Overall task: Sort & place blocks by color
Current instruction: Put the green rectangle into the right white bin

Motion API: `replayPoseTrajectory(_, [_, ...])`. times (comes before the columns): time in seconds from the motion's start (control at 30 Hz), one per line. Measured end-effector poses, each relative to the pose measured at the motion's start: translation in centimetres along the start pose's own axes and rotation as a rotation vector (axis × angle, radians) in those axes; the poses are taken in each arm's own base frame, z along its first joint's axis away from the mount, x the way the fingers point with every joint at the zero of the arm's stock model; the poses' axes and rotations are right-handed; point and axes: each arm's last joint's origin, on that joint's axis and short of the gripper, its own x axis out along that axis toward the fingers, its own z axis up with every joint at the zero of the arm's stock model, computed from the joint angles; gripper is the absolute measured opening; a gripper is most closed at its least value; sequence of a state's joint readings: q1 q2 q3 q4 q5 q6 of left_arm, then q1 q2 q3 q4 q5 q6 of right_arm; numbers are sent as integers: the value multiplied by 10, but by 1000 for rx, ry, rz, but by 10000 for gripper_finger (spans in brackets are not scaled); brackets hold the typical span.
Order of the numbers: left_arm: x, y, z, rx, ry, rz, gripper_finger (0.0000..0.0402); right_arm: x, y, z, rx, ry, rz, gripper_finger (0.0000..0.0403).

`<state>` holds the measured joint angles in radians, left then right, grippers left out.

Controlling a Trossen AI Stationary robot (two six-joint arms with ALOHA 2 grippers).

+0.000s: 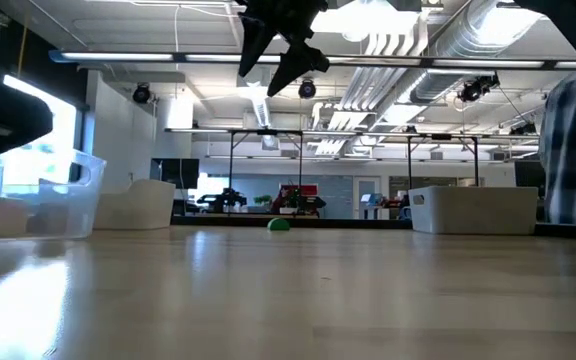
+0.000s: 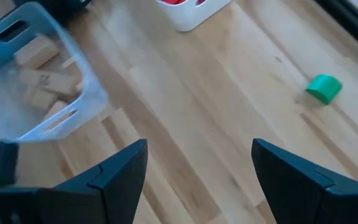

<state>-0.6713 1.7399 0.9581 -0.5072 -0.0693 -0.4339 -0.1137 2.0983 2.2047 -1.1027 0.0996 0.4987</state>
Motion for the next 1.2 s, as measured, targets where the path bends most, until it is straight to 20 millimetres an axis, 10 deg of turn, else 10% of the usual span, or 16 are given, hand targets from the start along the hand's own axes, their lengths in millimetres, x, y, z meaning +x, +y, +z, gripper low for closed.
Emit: replayPoseTrajectory(1.2, [-138, 114, -6, -212, -363, 515, 67, -18, 56, -20, 59, 124, 379, 275])
